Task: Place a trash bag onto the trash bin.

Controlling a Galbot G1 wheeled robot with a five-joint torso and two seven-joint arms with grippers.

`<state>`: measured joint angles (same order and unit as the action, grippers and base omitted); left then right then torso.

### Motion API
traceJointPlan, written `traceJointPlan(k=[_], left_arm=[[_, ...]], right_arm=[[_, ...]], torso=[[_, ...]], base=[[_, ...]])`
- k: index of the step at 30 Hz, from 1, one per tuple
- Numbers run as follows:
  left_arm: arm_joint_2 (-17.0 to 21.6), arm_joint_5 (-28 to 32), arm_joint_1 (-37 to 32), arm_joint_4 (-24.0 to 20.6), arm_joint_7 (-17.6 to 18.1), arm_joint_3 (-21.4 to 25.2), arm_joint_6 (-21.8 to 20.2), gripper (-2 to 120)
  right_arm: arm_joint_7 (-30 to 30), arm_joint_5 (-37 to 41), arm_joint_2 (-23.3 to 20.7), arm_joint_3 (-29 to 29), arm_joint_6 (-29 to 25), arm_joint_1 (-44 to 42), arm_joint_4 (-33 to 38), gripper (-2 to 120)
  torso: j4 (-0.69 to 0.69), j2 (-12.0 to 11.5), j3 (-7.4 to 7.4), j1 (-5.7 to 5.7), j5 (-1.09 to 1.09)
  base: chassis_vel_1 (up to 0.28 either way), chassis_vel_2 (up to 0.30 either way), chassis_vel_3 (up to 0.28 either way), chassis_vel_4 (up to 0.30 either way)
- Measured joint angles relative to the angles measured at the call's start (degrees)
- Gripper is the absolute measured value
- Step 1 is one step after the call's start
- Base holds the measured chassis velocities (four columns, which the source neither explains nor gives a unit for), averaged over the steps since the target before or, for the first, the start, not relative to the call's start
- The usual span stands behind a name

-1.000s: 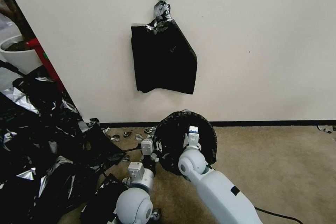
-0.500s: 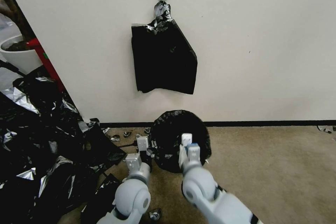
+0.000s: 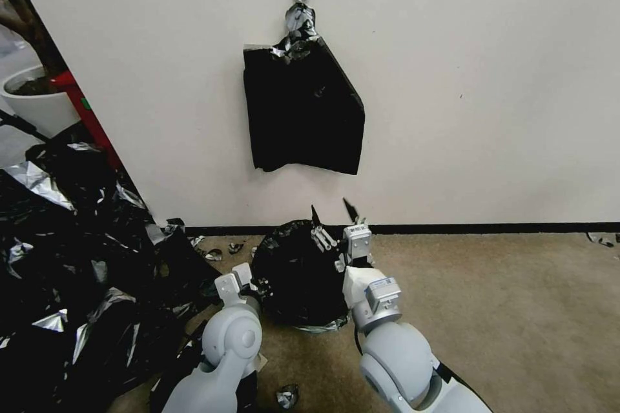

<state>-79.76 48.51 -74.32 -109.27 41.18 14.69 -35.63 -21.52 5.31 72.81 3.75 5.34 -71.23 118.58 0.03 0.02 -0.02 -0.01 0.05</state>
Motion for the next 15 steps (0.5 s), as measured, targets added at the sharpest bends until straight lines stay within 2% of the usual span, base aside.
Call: traceJointPlan(k=[1,4,5,9,10,13,14,15], left_arm=[[0.0,0.0,0.0,0.0,0.0,0.0,0.0,19],[0.4,2.0,-0.9,-2.9,0.8,0.7,-1.1,33],[0.4,2.0,-0.9,-2.9,0.8,0.7,-1.1,33],[0.9,0.3,-0.6,-4.7,0.8,1.5,0.4,52],[0.9,0.3,-0.6,-4.7,0.8,1.5,0.4,52],[1.5,-2.4,-1.5,-6.6,0.8,1.5,1.3,65],[1.5,-2.4,-1.5,-6.6,0.8,1.5,1.3,65],[1.9,-3.6,-2.1,-7.6,0.8,1.5,1.7,72]], right_arm=[[0.0,0.0,0.0,0.0,0.0,0.0,0.0,87],[-0.4,0.6,0.5,0.1,0.0,0.2,-1.1,98],[-0.4,0.6,0.5,0.1,0.0,0.2,-1.1,98],[-0.6,1.3,1.1,0.9,0.2,0.5,-2.3,100],[-0.6,1.3,1.1,0.9,0.2,0.5,-2.3,100],[-1.0,1.5,1.1,0.6,0.2,0.4,-2.7,100],[-1.0,1.5,1.1,0.6,0.2,0.4,-2.7,100],[-1.4,1.7,1.2,0.3,0.0,0.4,-2.8,100]], torso=[[0.00,0.0,0.00,0.00,0.00],[-0.06,0.0,0.02,0.01,-0.10],[-0.06,0.0,0.02,0.01,-0.10],[-0.05,0.0,0.02,0.01,-0.07],[-0.05,0.0,0.02,0.01,-0.07],[-0.04,0.0,0.02,0.01,-0.05],[-0.04,0.0,0.02,0.01,-0.05],[-0.04,0.0,0.02,0.01,-0.06]], base=[[0.000,0.000,0.000,0.000],[0.000,0.000,0.000,0.000],[0.000,0.000,0.000,0.000],[0.000,0.000,0.000,0.000],[0.000,0.000,0.000,0.000],[0.000,0.000,0.000,0.000],[0.000,0.000,0.000,0.000],[0.000,0.000,0.000,0.000]])
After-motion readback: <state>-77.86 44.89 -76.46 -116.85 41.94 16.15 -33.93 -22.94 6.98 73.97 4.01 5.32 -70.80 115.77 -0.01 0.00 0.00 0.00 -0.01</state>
